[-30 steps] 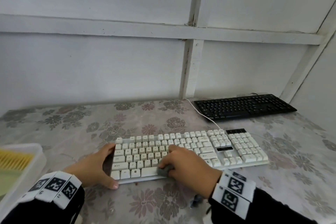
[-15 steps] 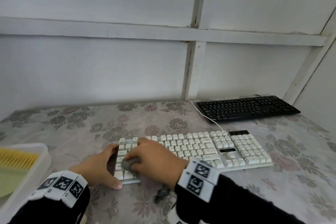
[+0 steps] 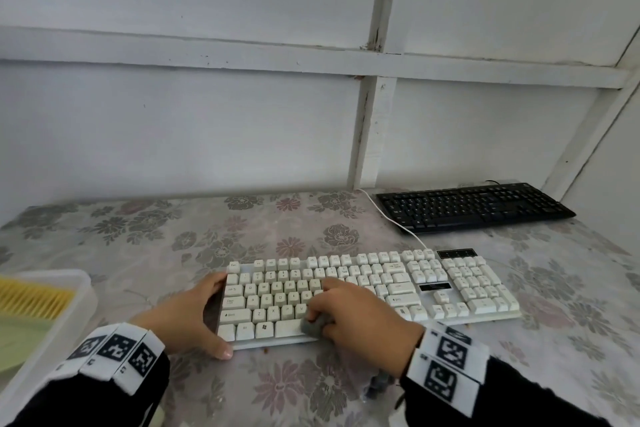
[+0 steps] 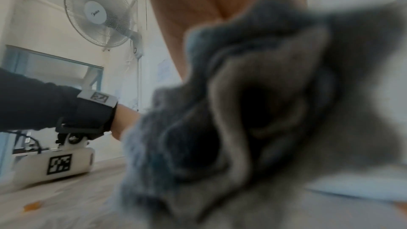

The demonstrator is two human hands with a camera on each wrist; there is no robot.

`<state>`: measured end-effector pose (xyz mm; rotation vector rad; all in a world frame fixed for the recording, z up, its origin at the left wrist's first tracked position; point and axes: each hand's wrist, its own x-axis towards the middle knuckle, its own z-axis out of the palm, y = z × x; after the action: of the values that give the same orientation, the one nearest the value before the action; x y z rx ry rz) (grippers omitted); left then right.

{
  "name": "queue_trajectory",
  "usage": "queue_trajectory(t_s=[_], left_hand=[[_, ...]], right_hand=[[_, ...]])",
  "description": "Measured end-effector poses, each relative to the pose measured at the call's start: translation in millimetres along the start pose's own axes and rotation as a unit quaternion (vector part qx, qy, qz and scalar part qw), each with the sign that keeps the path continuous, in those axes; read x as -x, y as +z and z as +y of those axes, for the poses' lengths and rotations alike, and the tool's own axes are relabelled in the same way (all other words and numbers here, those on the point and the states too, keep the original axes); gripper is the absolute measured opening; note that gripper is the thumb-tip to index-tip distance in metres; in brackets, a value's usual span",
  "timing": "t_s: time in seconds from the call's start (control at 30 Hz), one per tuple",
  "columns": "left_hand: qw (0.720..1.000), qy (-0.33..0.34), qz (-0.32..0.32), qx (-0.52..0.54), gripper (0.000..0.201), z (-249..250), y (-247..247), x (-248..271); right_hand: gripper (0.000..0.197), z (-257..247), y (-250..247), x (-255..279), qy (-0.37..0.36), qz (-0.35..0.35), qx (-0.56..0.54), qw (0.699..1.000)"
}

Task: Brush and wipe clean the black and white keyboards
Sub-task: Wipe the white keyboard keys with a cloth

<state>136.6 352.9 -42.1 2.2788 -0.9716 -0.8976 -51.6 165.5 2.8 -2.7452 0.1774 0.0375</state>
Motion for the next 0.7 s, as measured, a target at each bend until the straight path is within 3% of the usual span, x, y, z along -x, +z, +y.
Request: queue_trajectory(t_s=[0.27, 0.37, 0.5, 0.7], left_hand=[[1.0, -0.005, 0.0, -0.004, 0.132, 3.5, 0.3, 0.0], [1.0, -0.002, 0.002, 0.003, 0.134, 2.0, 0.0, -1.0], [1.0, 0.0, -0.004, 0.008, 0.141, -0.3, -0.7, -2.0], [1.0, -0.01, -0.003, -0.011, 0.142, -2.0, -0.1, -3.8]], right_hand=[[0.023, 43.7, -38.4, 19.2, 0.097, -0.016, 0.07, 0.993], [0.026, 38.6, -40.9, 13.0, 0.068, 0.021, 0.047, 0.996], [0.03, 25.1, -21.3, 9.7, 0.01, -0.02, 0.009, 1.0], [0.027, 56.1, -21.1, 28.6, 0.062, 0.002, 0.002, 0.998]])
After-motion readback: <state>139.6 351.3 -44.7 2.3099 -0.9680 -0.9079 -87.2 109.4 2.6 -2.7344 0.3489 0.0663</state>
